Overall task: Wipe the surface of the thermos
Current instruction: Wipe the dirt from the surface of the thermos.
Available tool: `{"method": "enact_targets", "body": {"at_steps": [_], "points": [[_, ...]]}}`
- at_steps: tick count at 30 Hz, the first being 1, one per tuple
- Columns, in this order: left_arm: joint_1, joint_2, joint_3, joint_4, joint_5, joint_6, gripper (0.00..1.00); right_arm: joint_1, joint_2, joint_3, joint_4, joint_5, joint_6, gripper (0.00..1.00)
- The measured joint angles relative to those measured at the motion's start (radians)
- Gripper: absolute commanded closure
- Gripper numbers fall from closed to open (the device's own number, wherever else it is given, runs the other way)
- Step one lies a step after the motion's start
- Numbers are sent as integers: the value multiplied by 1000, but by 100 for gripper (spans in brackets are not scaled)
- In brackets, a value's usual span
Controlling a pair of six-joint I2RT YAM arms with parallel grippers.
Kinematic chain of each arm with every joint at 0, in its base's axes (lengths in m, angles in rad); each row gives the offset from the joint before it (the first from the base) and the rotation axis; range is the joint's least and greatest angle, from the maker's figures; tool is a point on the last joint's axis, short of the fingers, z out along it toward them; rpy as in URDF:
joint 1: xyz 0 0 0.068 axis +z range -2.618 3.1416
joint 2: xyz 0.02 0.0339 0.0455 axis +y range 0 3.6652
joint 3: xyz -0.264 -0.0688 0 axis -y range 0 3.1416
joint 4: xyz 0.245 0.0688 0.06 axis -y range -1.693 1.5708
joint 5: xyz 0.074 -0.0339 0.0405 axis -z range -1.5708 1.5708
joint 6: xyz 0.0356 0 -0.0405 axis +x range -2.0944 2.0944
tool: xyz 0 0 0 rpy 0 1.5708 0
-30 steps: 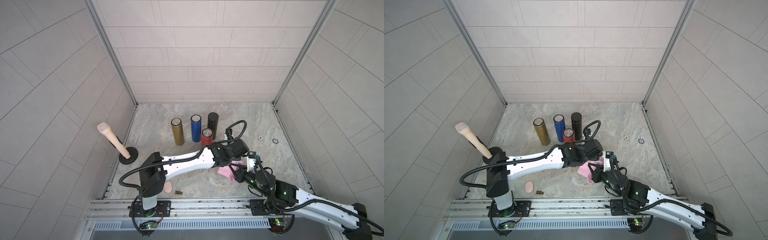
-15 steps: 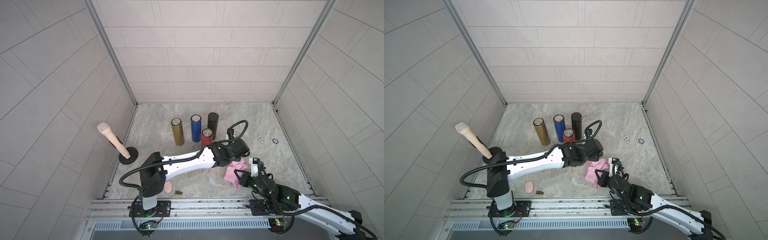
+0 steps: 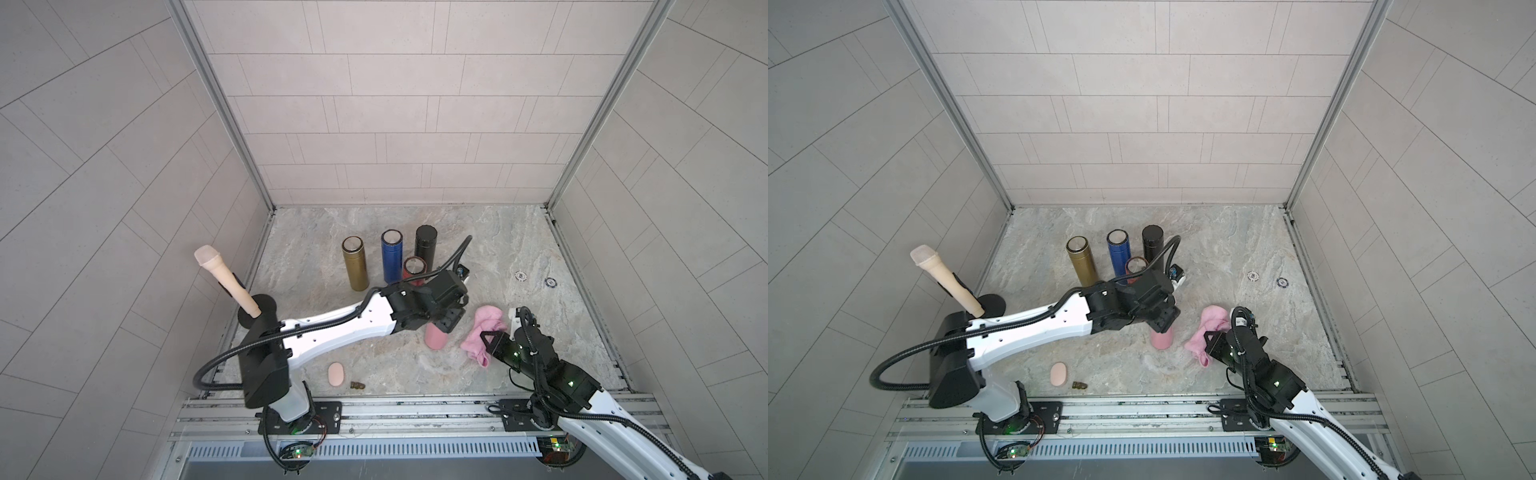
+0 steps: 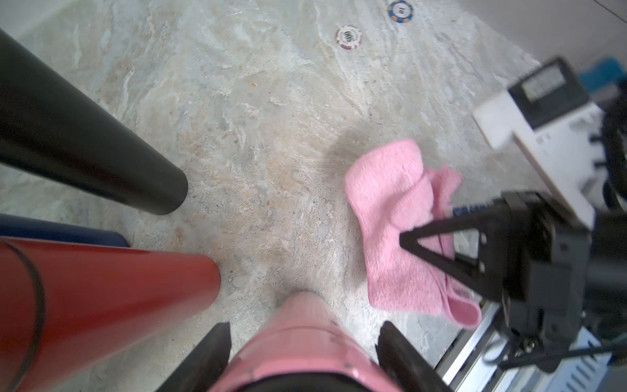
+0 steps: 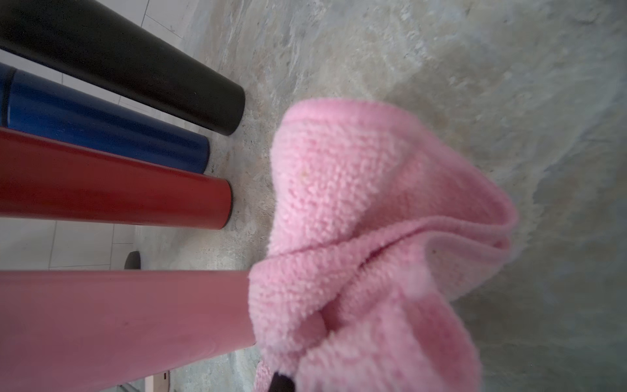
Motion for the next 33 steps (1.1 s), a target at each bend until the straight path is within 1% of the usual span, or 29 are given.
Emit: {"method": "enact_targets", "body": {"at_steps": [3, 5, 10, 12, 15, 18, 22, 28, 33], "points": [[9, -84, -118, 84, 62, 90, 100, -107, 60, 11, 96, -141, -24, 100], [9, -113, -168, 134, 87, 137, 100, -145, 112, 24, 158, -226, -39, 100], [9, -155, -266, 290, 108, 205, 100, -159, 303, 95, 273, -425, -84, 100], [9, -166, -288, 335, 112, 224, 100, -158, 376, 129, 290, -489, -110, 100], [9, -167, -289, 370, 121, 244, 100, -158, 439, 166, 283, -556, -158, 100], [14, -162, -285, 385, 140, 258, 100, -159, 477, 198, 282, -608, -187, 100], [30, -129, -265, 373, 164, 269, 100, -159, 473, 247, 272, -647, -198, 100], [40, -100, -249, 354, 188, 268, 100, -170, 424, 355, 223, -657, -220, 100], [40, -101, -249, 354, 190, 268, 100, -170, 420, 339, 240, -657, -223, 100]]}}
